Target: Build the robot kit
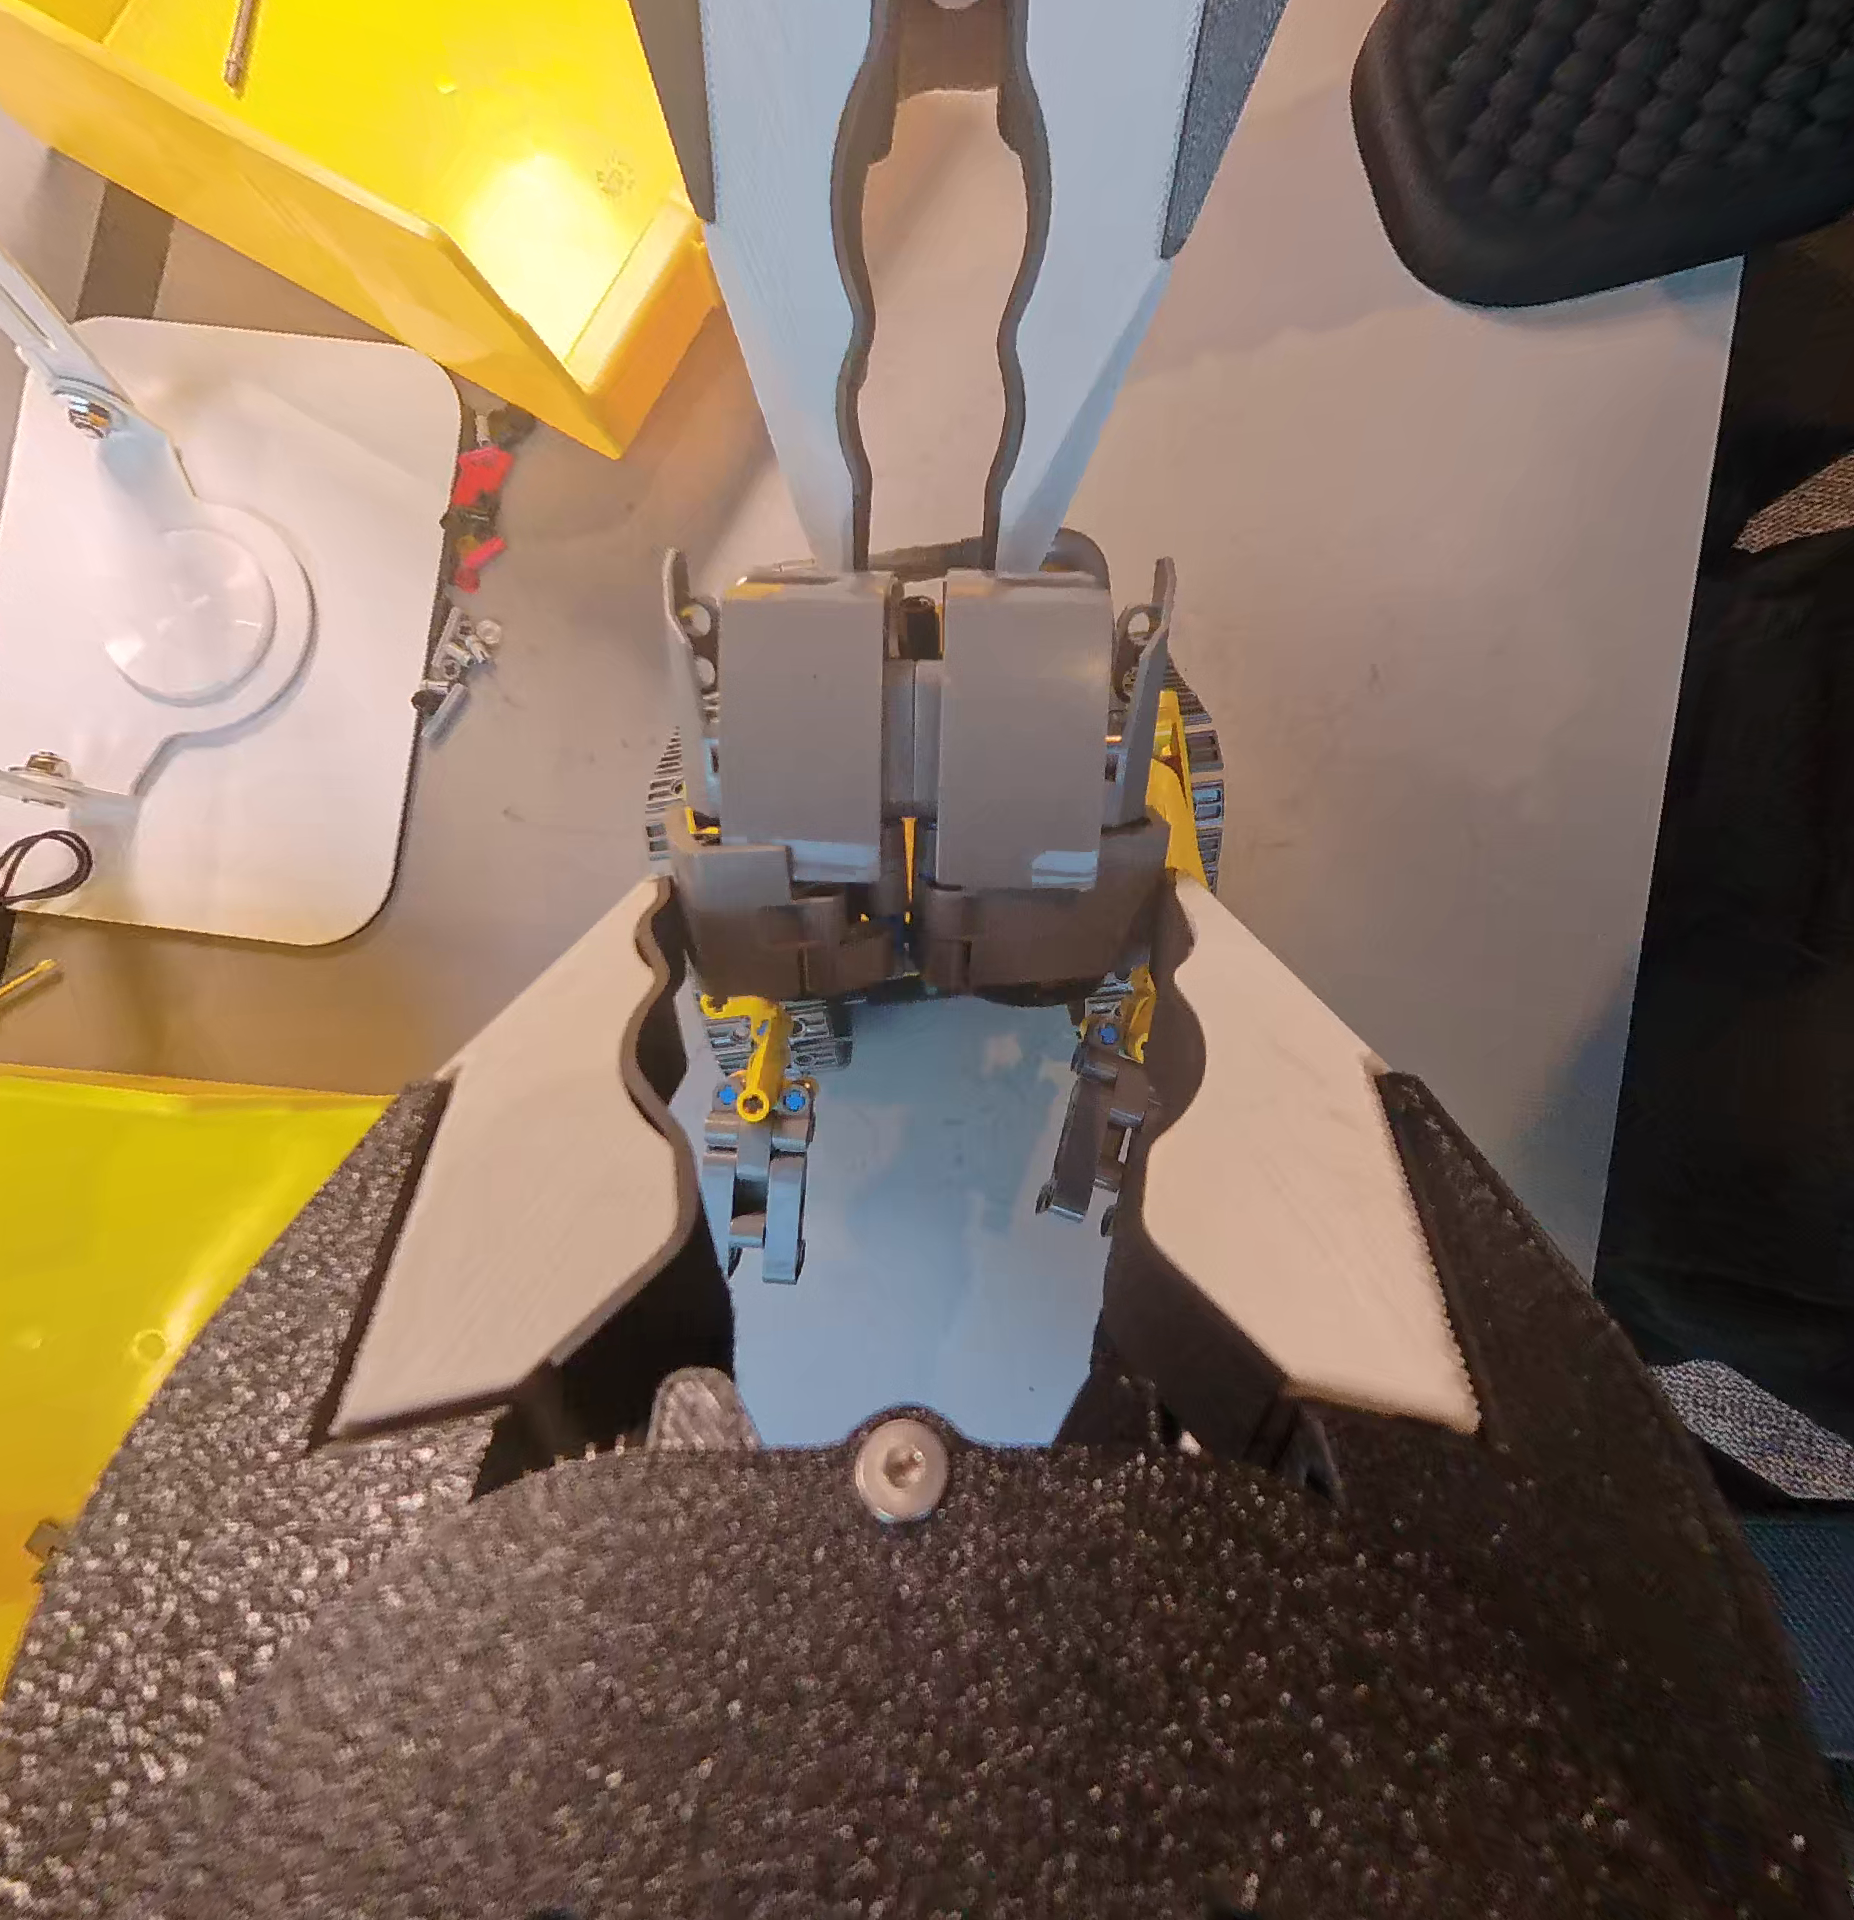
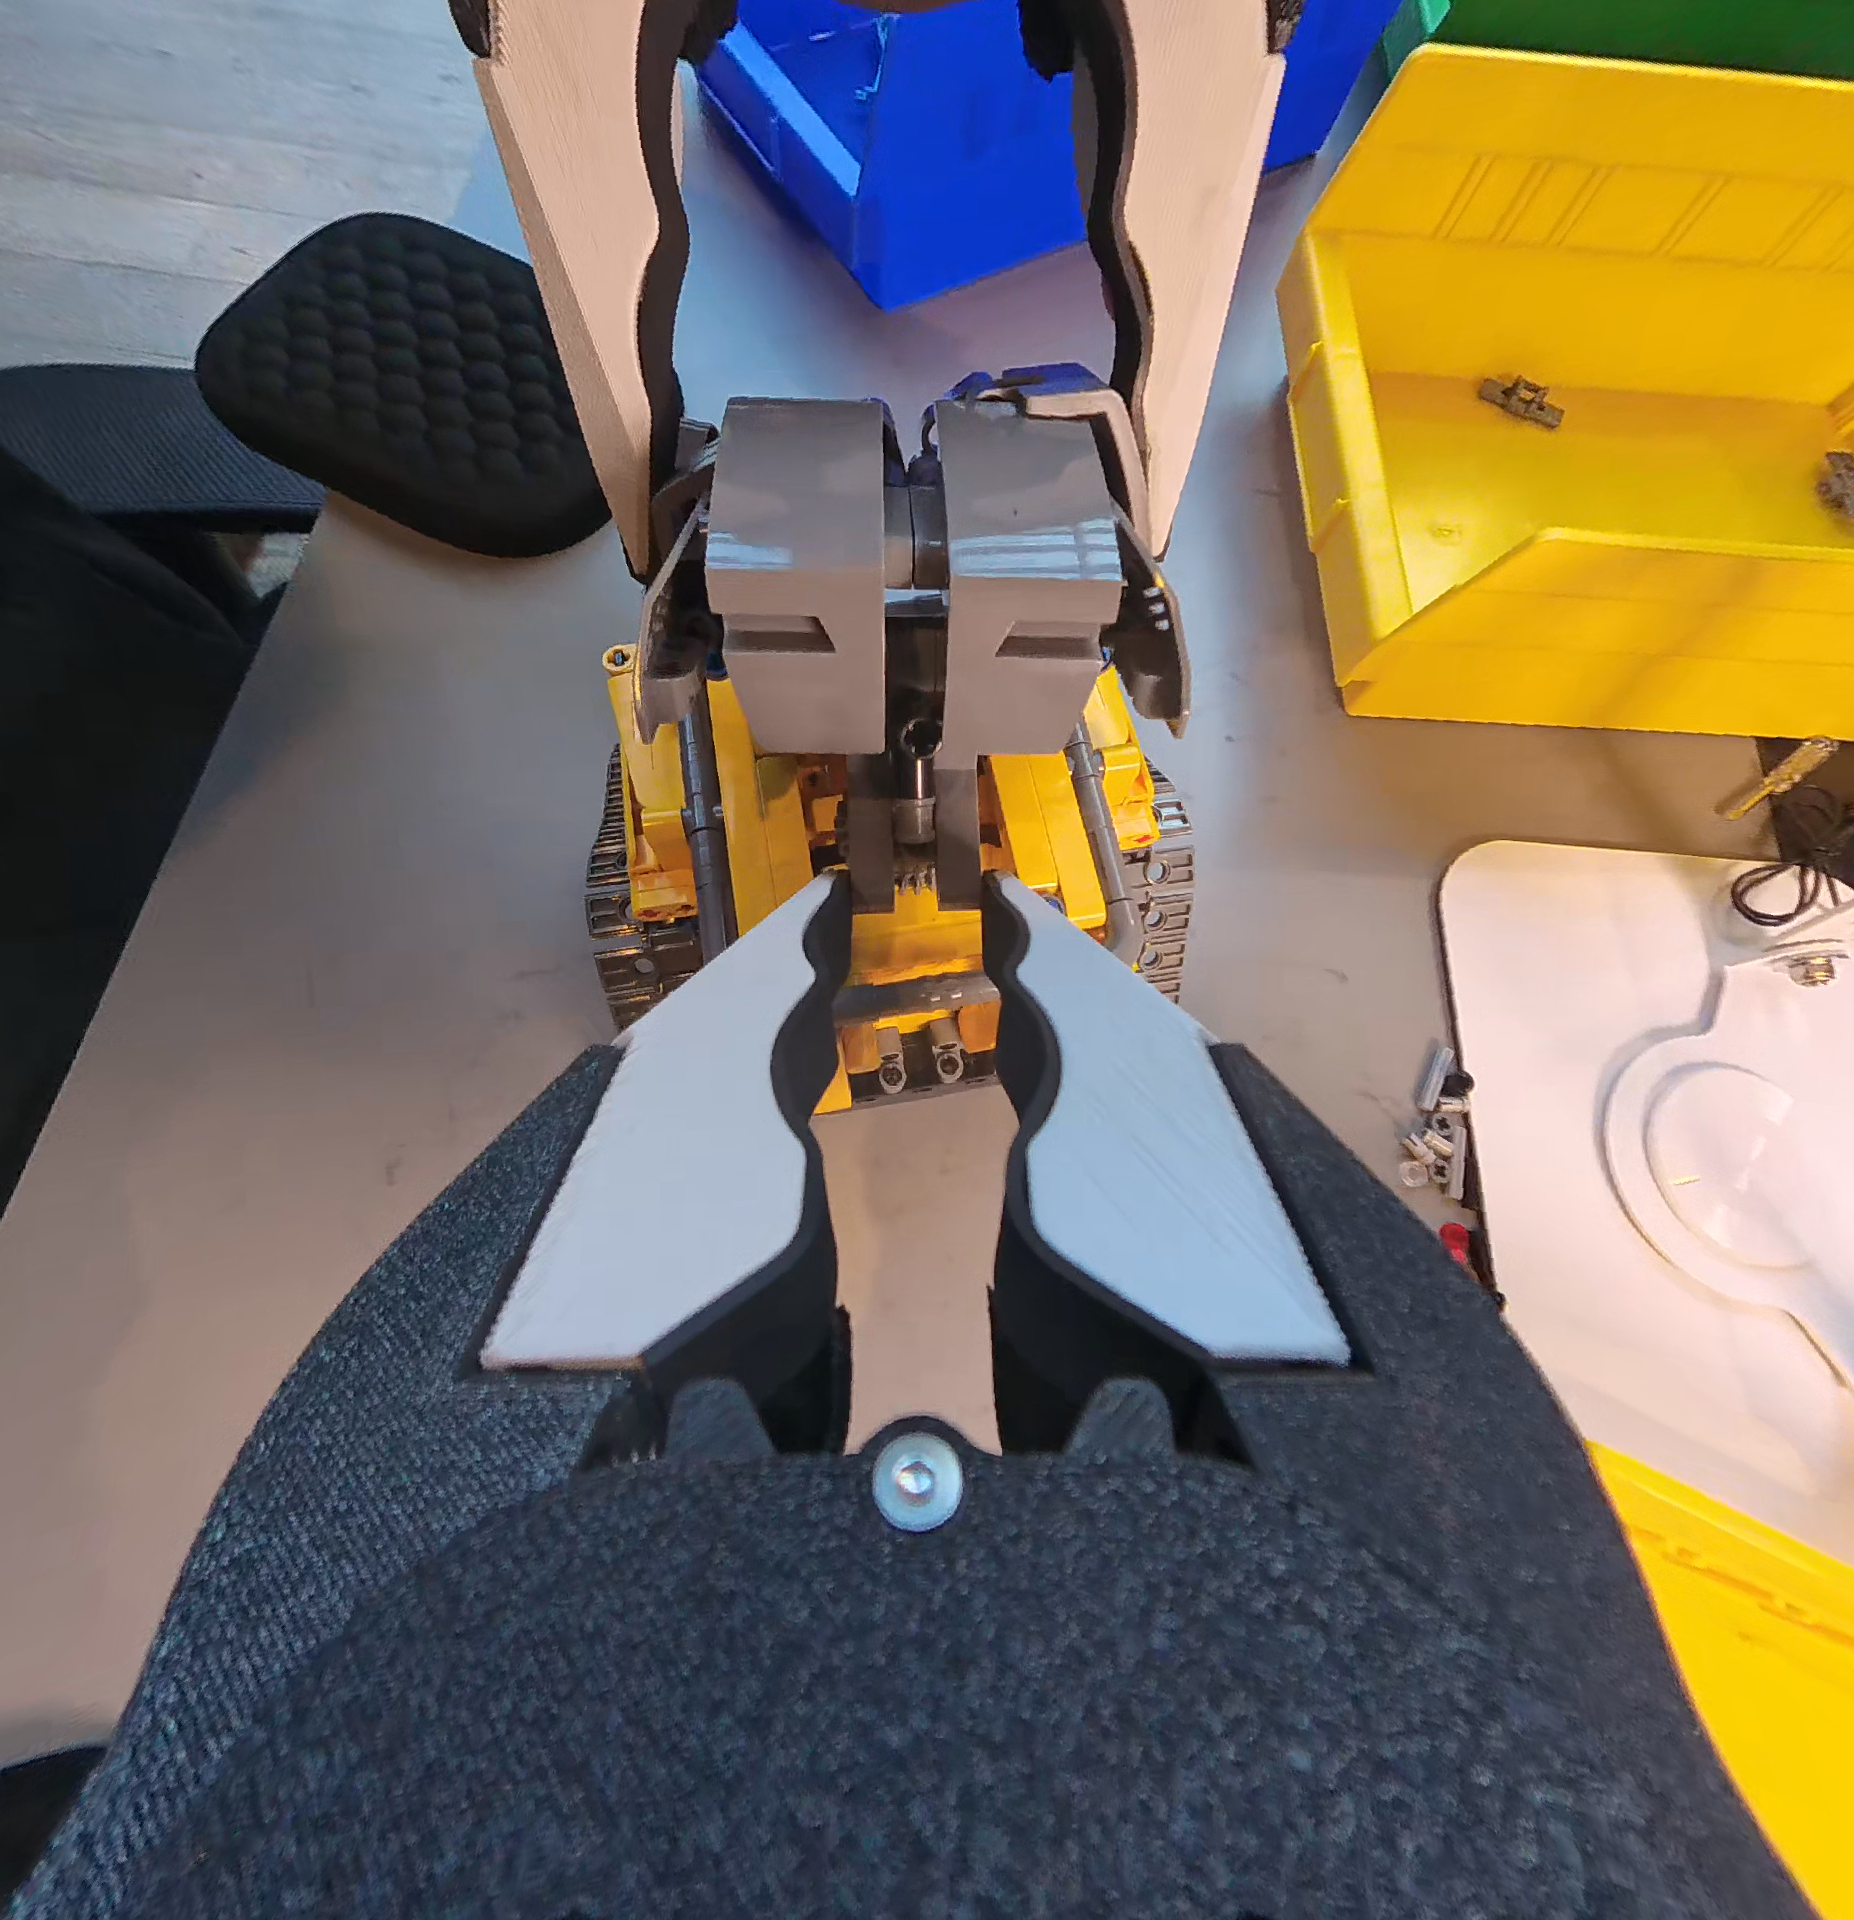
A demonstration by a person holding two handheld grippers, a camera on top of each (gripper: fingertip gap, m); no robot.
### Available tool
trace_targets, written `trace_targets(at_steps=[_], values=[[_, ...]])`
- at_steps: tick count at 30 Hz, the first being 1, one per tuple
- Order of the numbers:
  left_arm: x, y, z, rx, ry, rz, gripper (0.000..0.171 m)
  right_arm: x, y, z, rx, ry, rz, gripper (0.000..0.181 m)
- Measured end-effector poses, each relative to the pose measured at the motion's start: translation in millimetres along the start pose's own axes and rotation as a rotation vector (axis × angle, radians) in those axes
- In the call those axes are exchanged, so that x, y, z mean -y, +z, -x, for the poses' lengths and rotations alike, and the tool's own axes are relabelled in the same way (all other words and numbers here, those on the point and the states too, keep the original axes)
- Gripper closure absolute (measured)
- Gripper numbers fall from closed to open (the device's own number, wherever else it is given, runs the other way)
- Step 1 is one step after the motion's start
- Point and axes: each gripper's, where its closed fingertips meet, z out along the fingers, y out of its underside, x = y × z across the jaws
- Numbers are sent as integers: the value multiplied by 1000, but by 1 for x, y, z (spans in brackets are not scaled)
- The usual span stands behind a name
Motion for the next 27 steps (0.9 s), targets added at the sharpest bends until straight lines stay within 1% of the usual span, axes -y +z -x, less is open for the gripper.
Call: trace_targets(at_steps=[3,10,19,27], values=[[1,0,0,4,4,3,82,0,-1,0,1,-2,6,157],[-1,1,0,-1,2,5,82,1,-2,0,14,27,-35,157],[2,-1,0,3,3,9,82,-1,1,0,10,29,-20,157],[1,0,-1,7,9,19,82,-5,1,-1,-27,5,8,155]])
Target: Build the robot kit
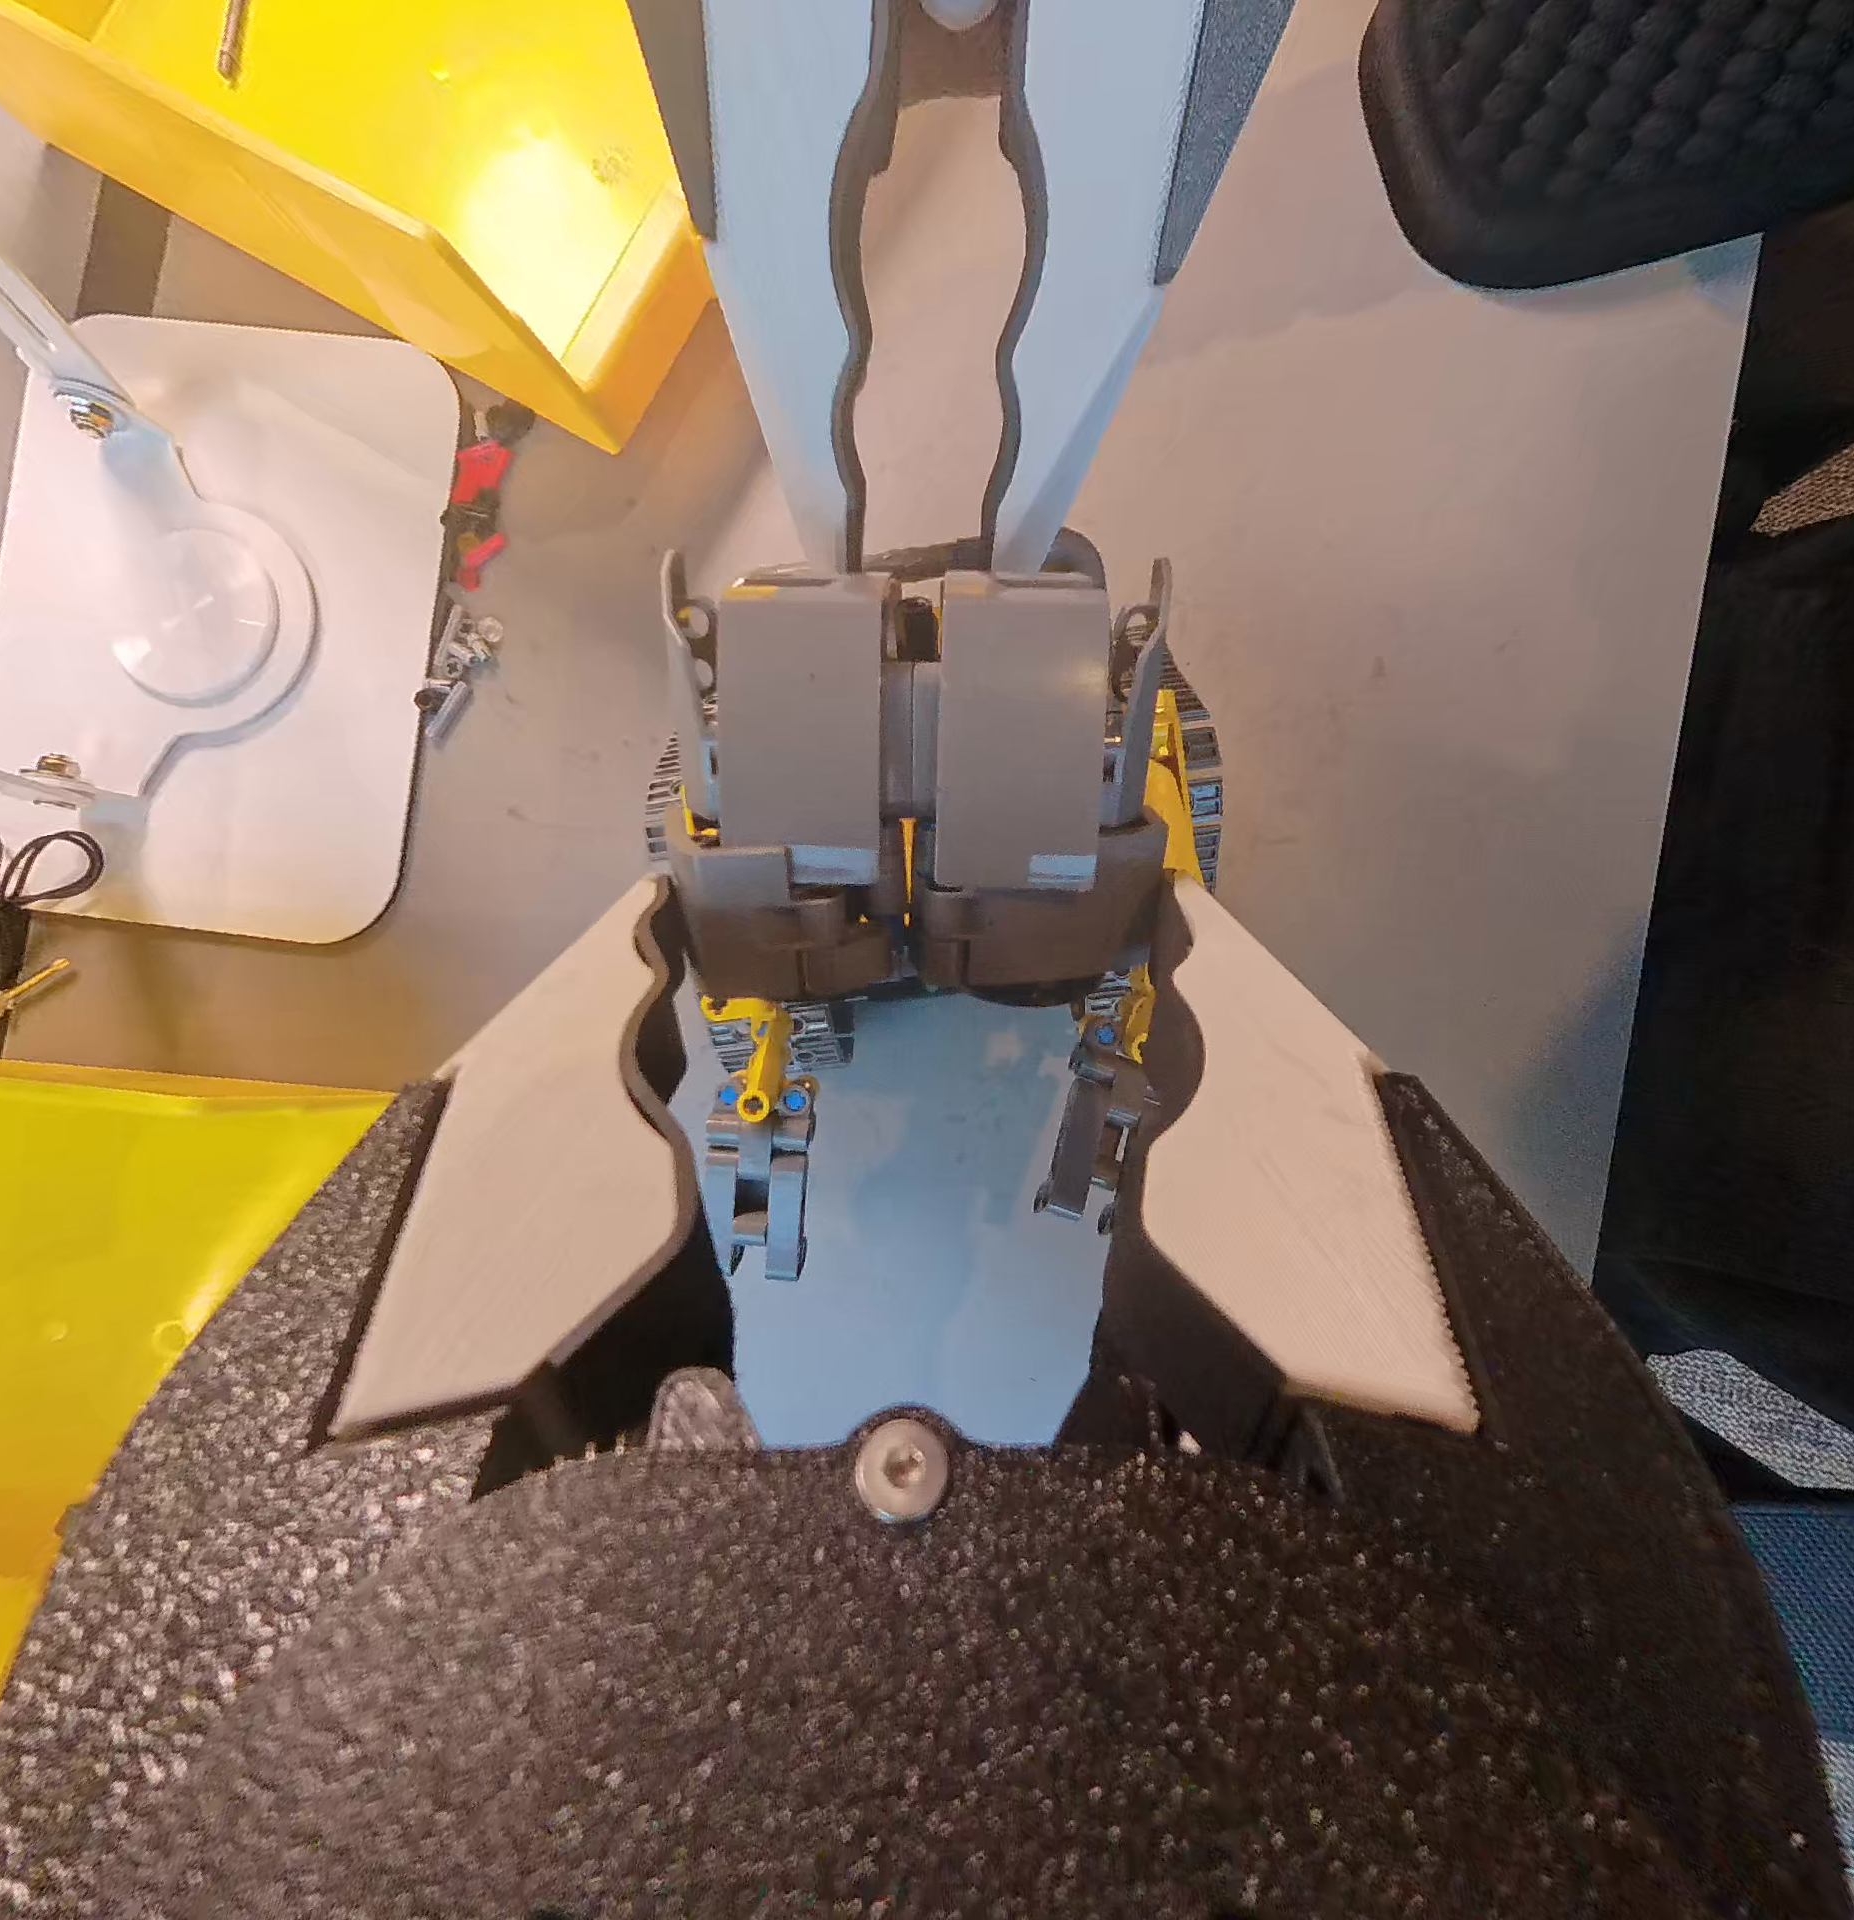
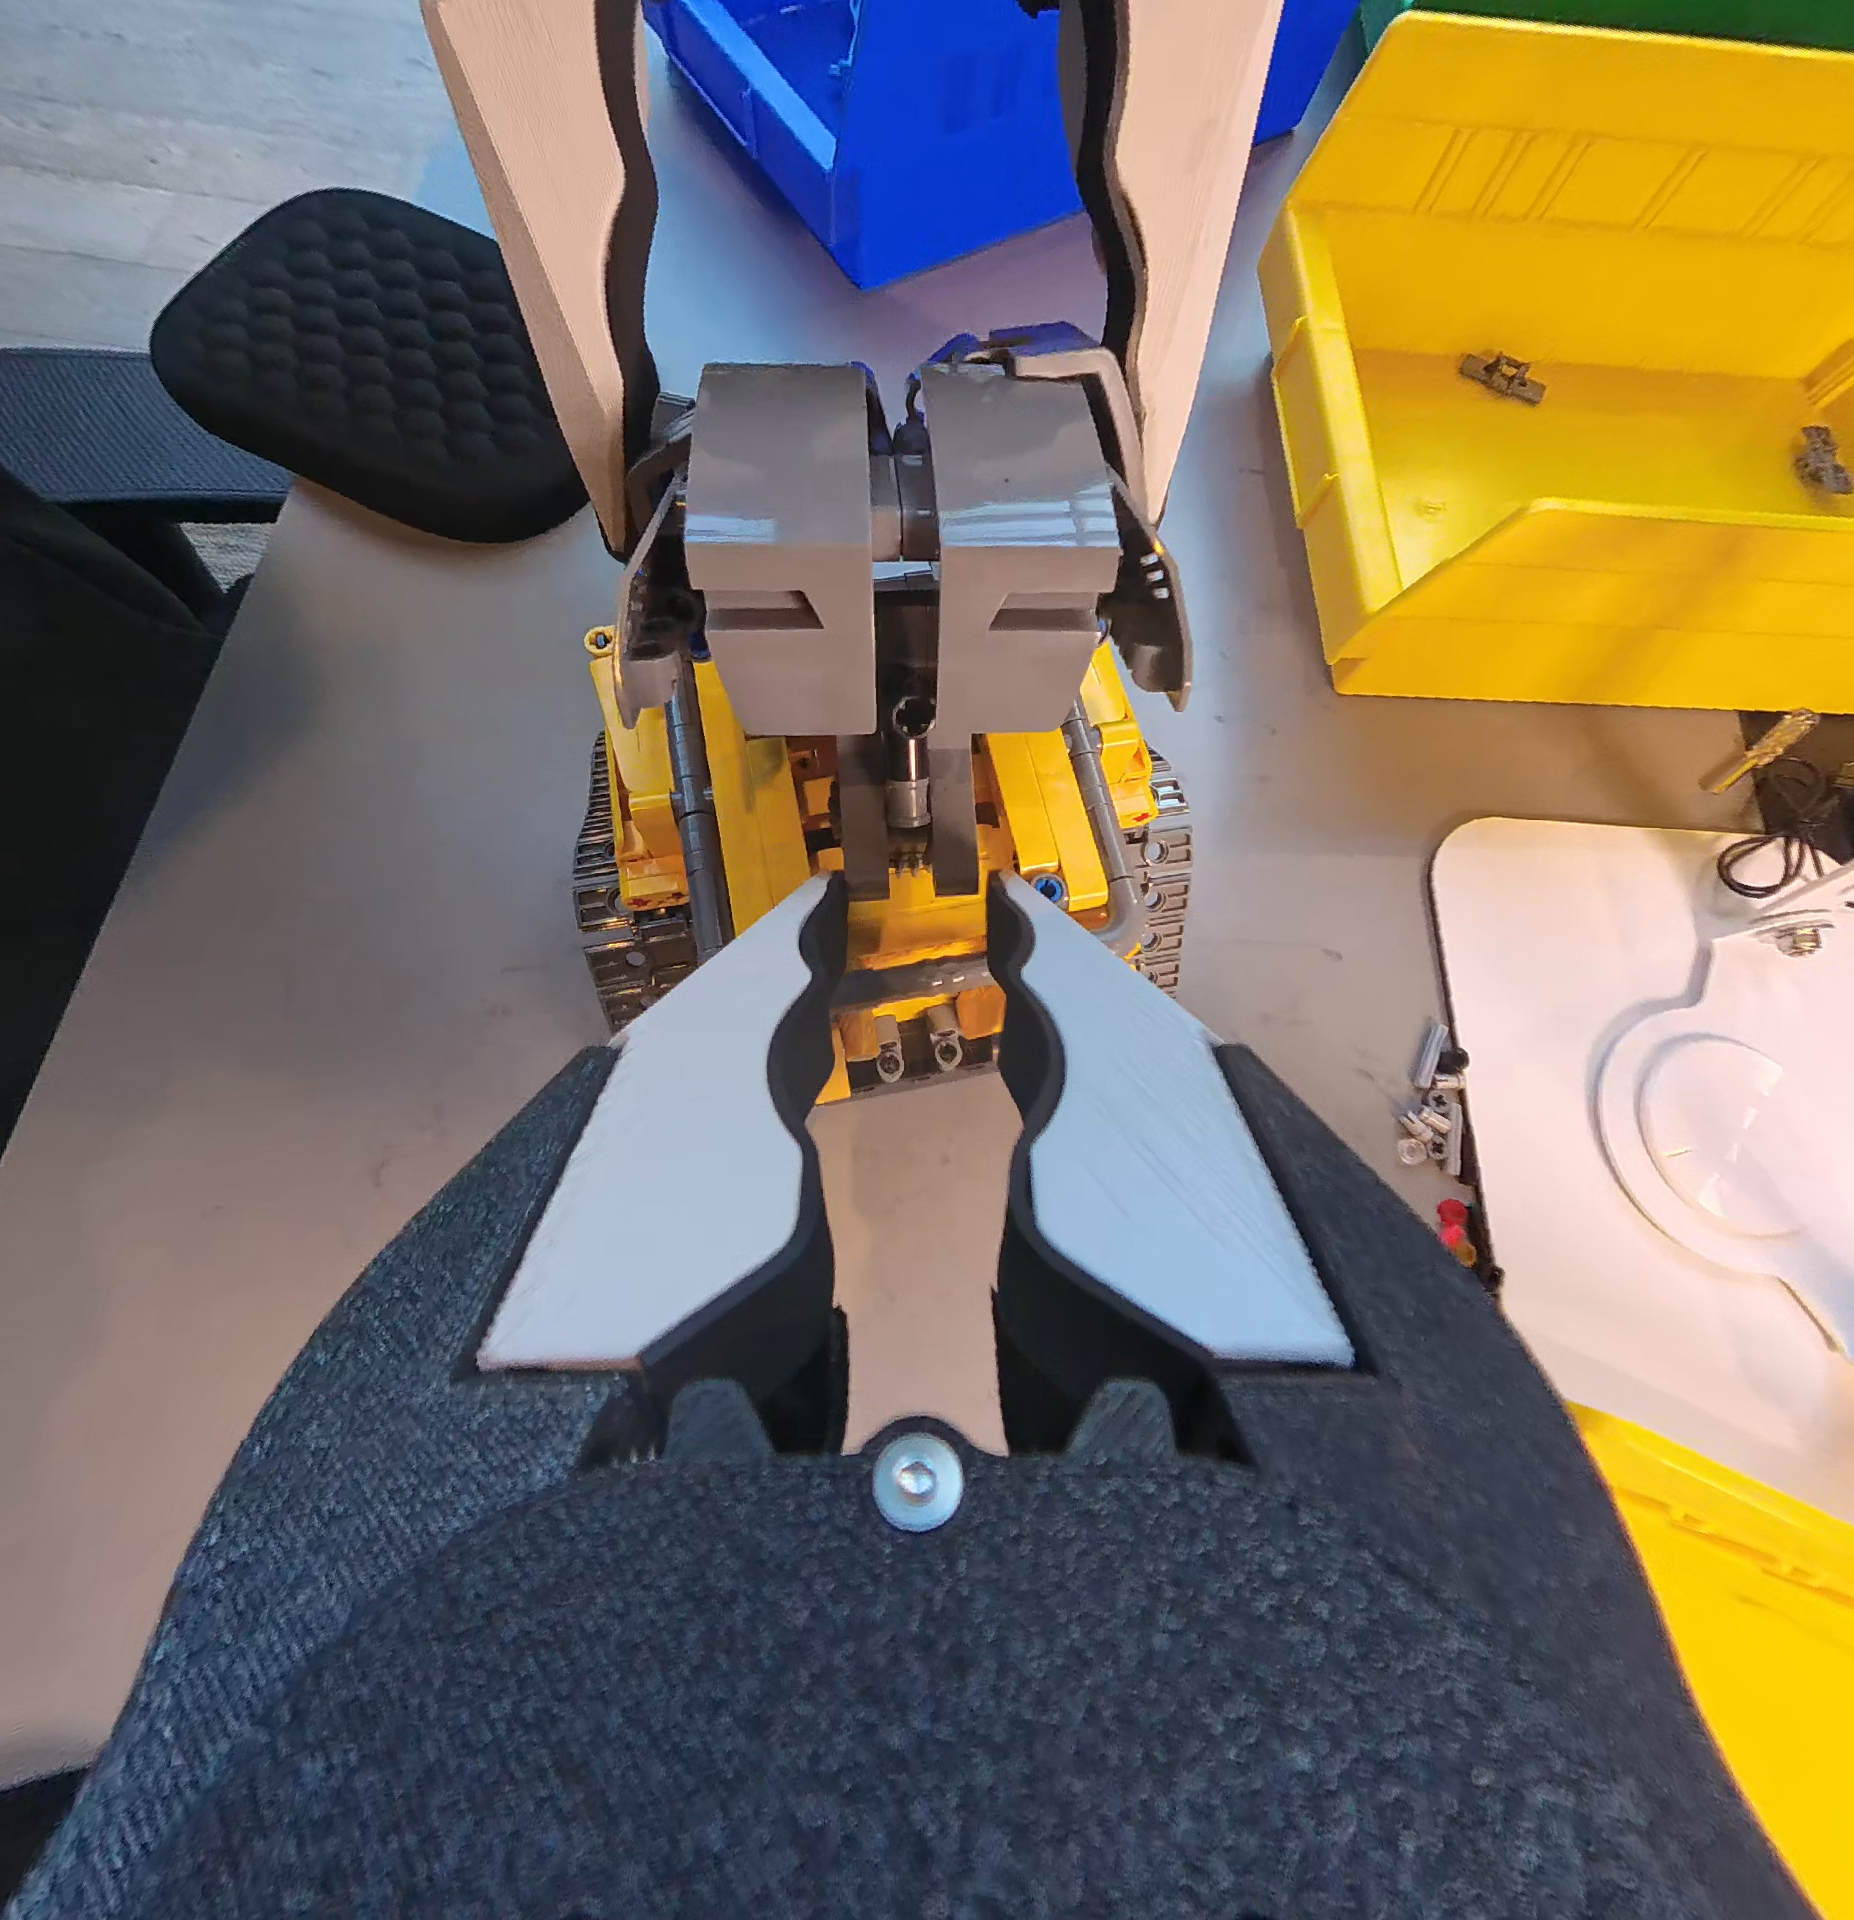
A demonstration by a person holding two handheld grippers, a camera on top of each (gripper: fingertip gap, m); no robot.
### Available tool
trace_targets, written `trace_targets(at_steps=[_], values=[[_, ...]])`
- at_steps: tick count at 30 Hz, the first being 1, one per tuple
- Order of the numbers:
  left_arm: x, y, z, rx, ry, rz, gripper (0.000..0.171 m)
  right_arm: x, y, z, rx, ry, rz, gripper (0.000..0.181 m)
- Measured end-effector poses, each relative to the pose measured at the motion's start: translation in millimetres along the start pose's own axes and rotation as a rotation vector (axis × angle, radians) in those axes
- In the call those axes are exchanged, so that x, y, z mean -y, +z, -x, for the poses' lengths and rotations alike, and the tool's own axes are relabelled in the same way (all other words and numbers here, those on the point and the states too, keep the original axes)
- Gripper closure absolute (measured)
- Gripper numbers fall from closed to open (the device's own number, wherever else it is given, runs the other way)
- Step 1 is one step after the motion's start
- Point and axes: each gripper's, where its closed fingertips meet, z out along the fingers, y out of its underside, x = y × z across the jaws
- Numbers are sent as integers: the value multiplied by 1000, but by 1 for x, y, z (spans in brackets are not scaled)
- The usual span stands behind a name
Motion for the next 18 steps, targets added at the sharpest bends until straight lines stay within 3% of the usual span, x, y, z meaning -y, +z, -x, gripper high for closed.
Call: trace_targets(at_steps=[18], values=[[7,-2,-1,2,-5,-68,82,4,-1,1,20,39,-75,157]])
